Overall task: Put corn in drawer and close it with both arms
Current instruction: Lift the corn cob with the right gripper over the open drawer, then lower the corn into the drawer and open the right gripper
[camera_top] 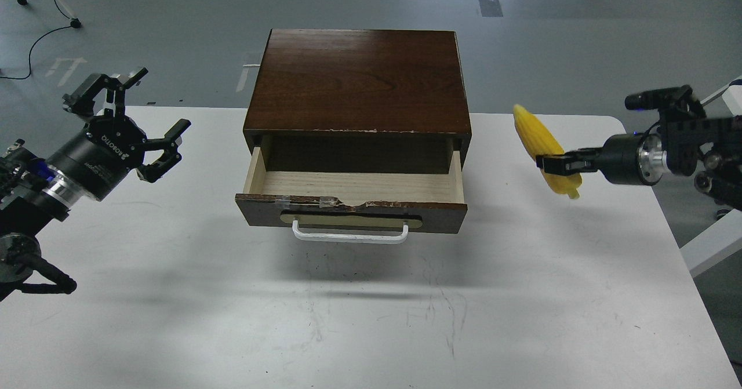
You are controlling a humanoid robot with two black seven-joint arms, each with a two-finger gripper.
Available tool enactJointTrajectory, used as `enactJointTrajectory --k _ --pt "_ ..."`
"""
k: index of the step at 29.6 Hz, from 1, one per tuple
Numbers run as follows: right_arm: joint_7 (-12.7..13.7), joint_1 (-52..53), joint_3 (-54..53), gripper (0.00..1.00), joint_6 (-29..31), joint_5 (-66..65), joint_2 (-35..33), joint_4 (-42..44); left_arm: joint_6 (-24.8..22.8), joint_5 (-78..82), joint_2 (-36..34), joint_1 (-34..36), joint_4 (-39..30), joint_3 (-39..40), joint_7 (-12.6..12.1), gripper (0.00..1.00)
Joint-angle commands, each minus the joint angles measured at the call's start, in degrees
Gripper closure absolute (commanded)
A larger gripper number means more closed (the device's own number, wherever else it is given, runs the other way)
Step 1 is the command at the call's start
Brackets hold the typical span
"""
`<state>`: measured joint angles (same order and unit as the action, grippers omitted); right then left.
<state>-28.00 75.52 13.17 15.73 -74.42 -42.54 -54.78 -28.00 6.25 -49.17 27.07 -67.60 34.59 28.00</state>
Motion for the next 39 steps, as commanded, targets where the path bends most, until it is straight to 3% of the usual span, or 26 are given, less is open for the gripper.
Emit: enactJointTrajectory --k 1,5,11,24,36,39 --pt "0.0 9.3 0.2 0.79 0.3 0.0 0.4 -2.0 0.0 0.8 -0.3 0.1 -0.1 0.3 0.0 0.0" --pt "0.0 15.8 0.8 0.79 0.7 0.0 3.2 -3.8 0.0 1.3 -0.3 0.1 -0.5 0.3 0.0 0.0" --pt "0.0 28.4 10.2 0.78 0.7 0.2 13.7 -7.8 0.0 1.4 -0.3 0.0 -0.5 0.3 0.0 0.0" --pt "0.0 34.3 18.2 0.78 0.4 -1.0 33.6 -8.9 0.0 1.4 -0.5 0.0 -0.5 0.4 0.0 0.0" --pt "0.0 34.2 24.6 0.77 -1.4 -6.6 39.9 -8.4 0.0 1.5 -1.2 -0.2 -0.5 0.4 0.0 0.0" --pt "0.0 33.9 25.2 0.71 -1.4 -6.6 40.0 -8.3 0.0 1.4 -1.3 -0.2 -0.5 0.4 0.0 0.0"
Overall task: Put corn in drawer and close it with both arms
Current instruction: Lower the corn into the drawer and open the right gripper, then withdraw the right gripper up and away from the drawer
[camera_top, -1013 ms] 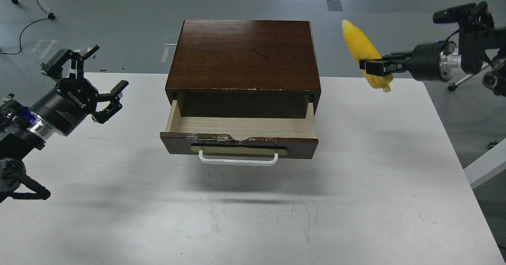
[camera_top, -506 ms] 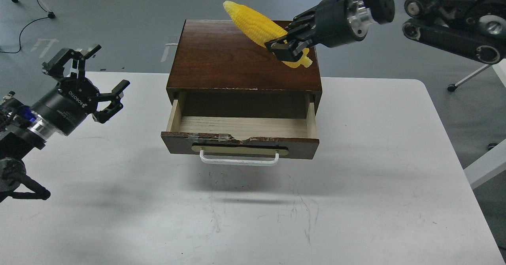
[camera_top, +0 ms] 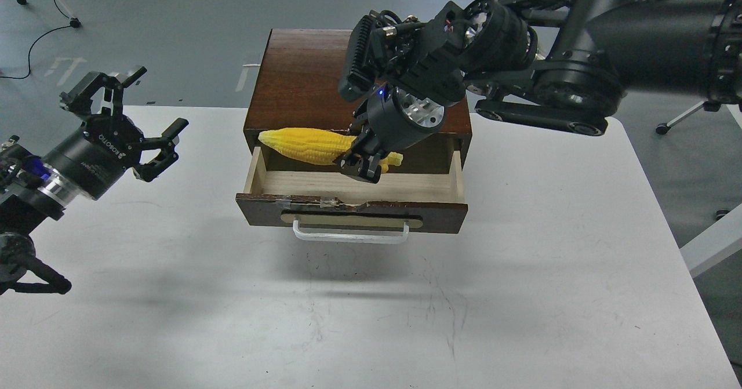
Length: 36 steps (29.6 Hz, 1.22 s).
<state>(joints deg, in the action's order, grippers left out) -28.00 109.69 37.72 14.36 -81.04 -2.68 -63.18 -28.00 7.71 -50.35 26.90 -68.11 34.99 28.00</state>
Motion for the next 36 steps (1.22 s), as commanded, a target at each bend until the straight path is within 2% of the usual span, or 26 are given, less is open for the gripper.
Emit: enactJointTrajectory --k 1,2,3,4,5,7,9,10,11,18,23,28,30,32,36 --pt "0.0 -0.3 0.6 0.69 0.0 0.0 0.1 0.1 0.0 0.0 -0.1 0.0 -0.1 0.0 0.0 0.0" --pt "0.0 -0.3 0.6 0.65 0.0 0.0 0.1 0.1 0.0 -0.1 -0.1 0.0 -0.1 0.0 0.0 0.0" --pt "0.0 -0.3 0.6 0.54 0.0 0.2 0.0 0.1 0.0 -0.1 -0.1 0.0 -0.1 0.0 0.0 0.0" --pt "0.0 -0.3 0.6 0.5 0.0 0.2 0.0 0.1 0.0 0.0 -0.1 0.0 -0.1 0.0 0.0 0.0" --pt "0.0 -0.3 0.5 0.4 -0.1 0.3 0.0 0.1 0.0 0.0 -0.1 0.0 -0.1 0.0 0.0 0.0" --pt "0.0 -0.3 0.3 0.27 -0.2 0.5 -0.2 0.1 0.0 -0.1 -0.1 0.0 -0.1 0.0 0.0 0.0" --pt "0.0 -0.3 -0.1 0.18 -0.3 0.8 -0.2 0.2 0.0 0.0 -0.1 0.0 -0.1 0.0 0.0 0.0" --pt "0.0 -0.3 -0.8 0.08 -0.3 1.1 -0.3 0.2 0.0 0.0 -0.1 0.0 -0.1 0.0 0.0 0.0" --pt "0.0 -0.4 -1.1 0.06 -0.3 1.2 -0.4 0.3 0.0 0.0 -0.1 0.0 -0.1 0.0 0.0 0.0" --pt "0.0 0.3 -2.6 0.04 -0.2 5.3 -1.8 0.5 0.0 0.0 -0.1 0.0 -0.1 0.0 0.0 0.0" --pt "0.0 1.3 -6.3 0.04 -0.1 12.0 -7.3 0.5 0.0 0.0 -0.1 0.0 -0.1 0.0 0.0 0.0" --pt "0.0 0.1 -9.7 0.04 -0.2 24.3 -18.1 0.3 0.0 0.1 -0.5 0.0 -0.1 0.0 0.0 0.0" --pt "0.0 -3.2 -11.0 0.04 -0.3 31.9 -22.9 0.2 0.0 0.1 -0.6 0.0 -0.1 -0.1 0.0 0.0" --pt "0.0 -11.3 -16.2 0.04 -0.4 43.5 -29.4 0.2 0.0 0.2 -0.6 0.0 -0.1 -0.1 0.0 0.0" --pt "0.0 -25.1 -27.1 0.03 -0.4 52.5 -36.0 0.1 0.0 2.2 -0.6 0.2 -0.1 0.0 0.0 0.0"
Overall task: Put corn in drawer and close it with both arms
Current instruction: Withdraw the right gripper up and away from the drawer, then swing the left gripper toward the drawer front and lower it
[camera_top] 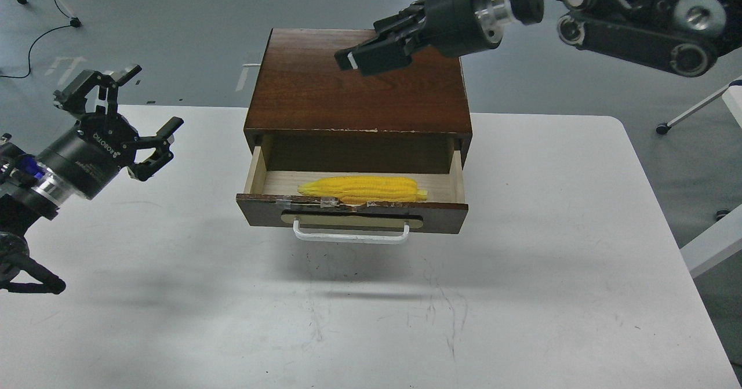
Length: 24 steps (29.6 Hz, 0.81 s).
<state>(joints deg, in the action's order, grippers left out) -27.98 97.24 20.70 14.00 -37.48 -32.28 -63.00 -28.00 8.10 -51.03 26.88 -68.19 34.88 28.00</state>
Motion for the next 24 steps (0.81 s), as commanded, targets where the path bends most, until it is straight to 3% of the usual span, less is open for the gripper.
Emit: enactJointTrajectory --k 1,3,7,10,11,14,17,24 --pt "0.0 -15.7 -12.8 0.02 0.0 9.9 -7.4 -0.1 0.0 2.3 0.1 0.3 0.0 0.1 0.0 0.0" --pt "0.0 -27.6 -23.1 0.02 0.0 12.3 -9.0 0.2 0.0 3.8 0.1 0.4 0.0 0.0 0.0 0.0" --pt "0.0 -41.6 -34.7 0.02 -0.4 12.6 -8.9 0.6 0.0 6.8 0.0 0.5 0.1 0.0 0.0 0.0" --pt "0.0 -45.5 -37.4 0.02 -0.7 12.6 -8.7 0.8 0.0 8.0 -0.1 0.5 0.1 0.2 0.0 0.0" --pt "0.0 -51.4 -40.4 0.02 -1.9 12.8 -8.2 1.2 0.0 10.3 -0.8 0.9 0.1 0.4 0.0 0.0" --pt "0.0 -54.6 -40.8 0.01 -3.0 12.8 -7.8 2.5 0.0 16.1 -1.5 2.6 -0.2 0.8 0.0 0.0" --pt "0.0 -56.0 -40.8 0.01 -3.0 12.8 -7.9 3.1 0.0 24.2 -2.8 6.3 -4.7 1.2 0.0 0.0" --pt "0.0 -56.3 -40.9 0.01 -3.0 12.8 -8.3 3.1 0.0 46.2 -2.0 14.9 -21.2 1.2 0.0 0.0"
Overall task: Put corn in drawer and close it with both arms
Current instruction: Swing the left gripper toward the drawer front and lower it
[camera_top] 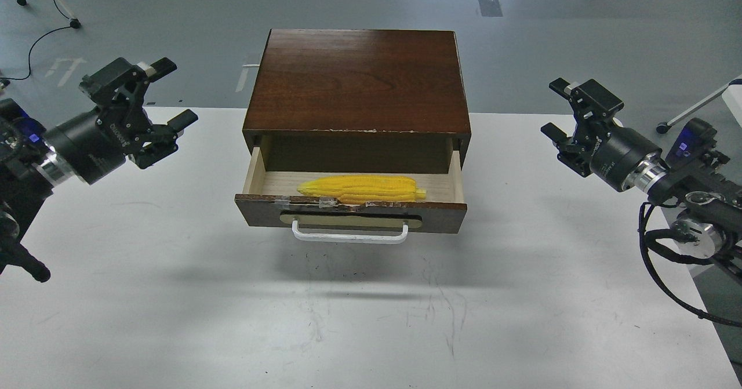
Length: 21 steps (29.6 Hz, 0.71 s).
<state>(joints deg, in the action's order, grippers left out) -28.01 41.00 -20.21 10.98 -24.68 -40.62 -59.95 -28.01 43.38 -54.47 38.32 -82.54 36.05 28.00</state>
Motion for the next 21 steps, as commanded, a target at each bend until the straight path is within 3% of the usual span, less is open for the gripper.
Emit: enactJointTrajectory --k 1,7,12,14,16,19,20,21 --pt "0.0 0.0 0.0 0.01 0.0 0.0 0.0 0.0 0.0 14.2 2.4 3.9 -8.1 0.1 0.0 0.0" --pt "0.0 -0.1 0.1 0.01 0.0 0.0 0.0 0.0 0.0 34.7 10.5 5.2 -13.9 -0.1 0.0 0.03" --pt "0.0 -0.7 0.1 0.01 0.0 0.0 -0.1 0.0 0.0 44.7 15.5 3.9 -15.5 -1.2 0.0 0.16" --pt "0.0 -1.1 0.1 0.01 0.0 0.0 -0.2 0.0 0.0 45.1 16.8 2.1 -15.5 -3.6 0.0 0.44" --pt "0.0 -1.4 0.1 0.01 0.0 0.0 -0.2 0.0 0.0 45.2 16.9 1.1 -16.1 -5.0 0.0 0.63" --pt "0.0 -1.6 0.1 0.01 -0.1 0.0 -0.2 0.0 0.0 45.2 16.6 -1.0 -16.4 -6.2 0.0 0.82" --pt "0.0 -1.7 0.1 0.01 -0.1 0.0 -0.1 0.0 0.0 45.2 16.4 -3.3 -16.4 -6.3 0.0 0.94" --pt "0.0 -1.7 0.1 0.01 -0.1 0.0 -0.1 0.0 0.0 45.2 16.4 -3.3 -16.4 -6.3 0.0 0.94"
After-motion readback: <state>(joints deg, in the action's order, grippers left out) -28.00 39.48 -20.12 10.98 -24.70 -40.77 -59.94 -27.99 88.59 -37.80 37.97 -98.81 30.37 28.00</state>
